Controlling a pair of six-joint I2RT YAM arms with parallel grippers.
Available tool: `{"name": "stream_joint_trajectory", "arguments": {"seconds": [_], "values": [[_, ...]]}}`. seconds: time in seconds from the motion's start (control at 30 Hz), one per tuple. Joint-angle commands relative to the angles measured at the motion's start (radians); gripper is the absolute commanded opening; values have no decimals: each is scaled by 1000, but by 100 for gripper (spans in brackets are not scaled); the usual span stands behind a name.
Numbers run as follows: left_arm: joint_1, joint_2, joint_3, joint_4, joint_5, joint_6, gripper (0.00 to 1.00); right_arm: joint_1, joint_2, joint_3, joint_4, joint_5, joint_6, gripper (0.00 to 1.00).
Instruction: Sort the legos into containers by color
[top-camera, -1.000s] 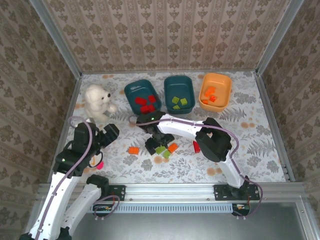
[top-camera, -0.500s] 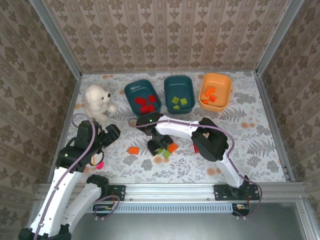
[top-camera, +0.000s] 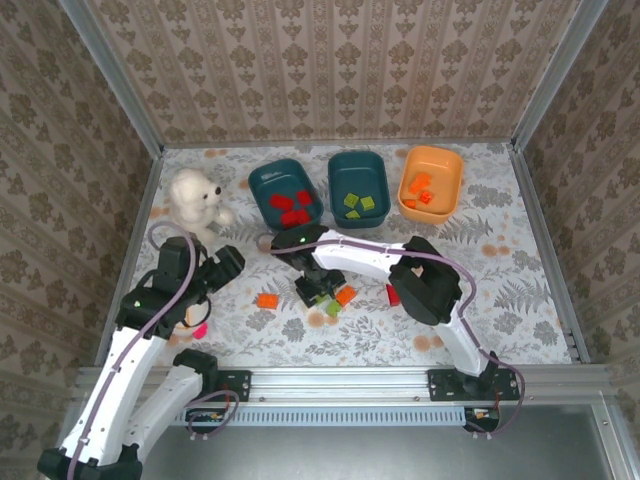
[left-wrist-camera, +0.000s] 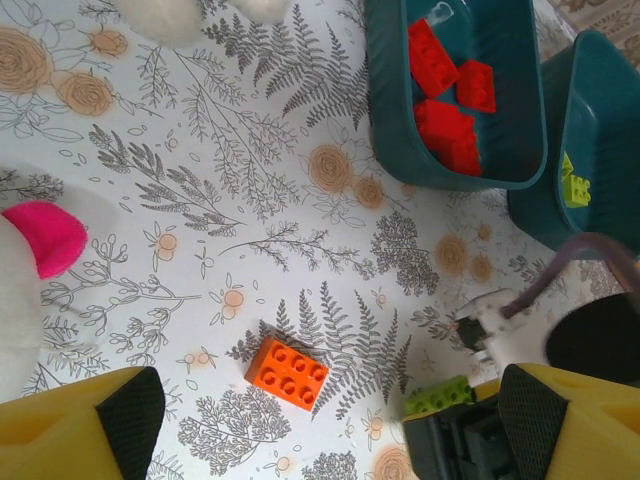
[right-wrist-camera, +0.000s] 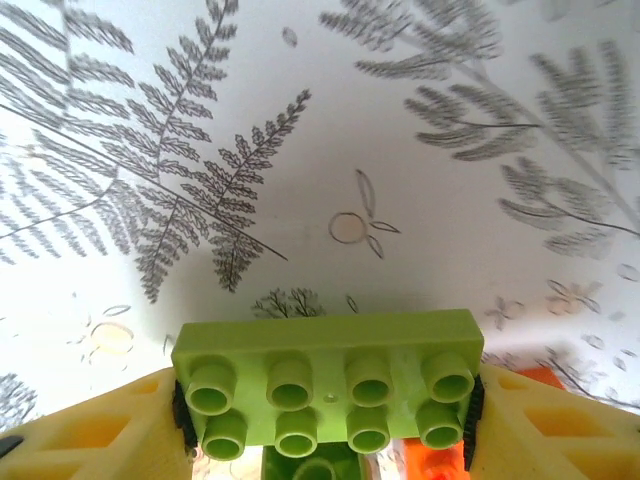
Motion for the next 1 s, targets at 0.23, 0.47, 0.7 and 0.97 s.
{"name": "stream_joint_trajectory", "arguments": {"seconds": [0.23, 0.47, 0.7, 0.97], "values": [[-172, 140, -51, 184, 53, 44, 89, -253, -192, 107, 3, 38, 46, 58], [-277, 287, -3, 271, 53, 97, 90, -418, -27, 311, 113, -33, 63, 57], [-310, 351, 21, 295, 39, 108, 90, -508, 171, 537, 167, -67, 81, 57], [-316, 309, 17, 249, -5, 93, 90, -570, 316, 648, 241, -107, 127, 58]]}}
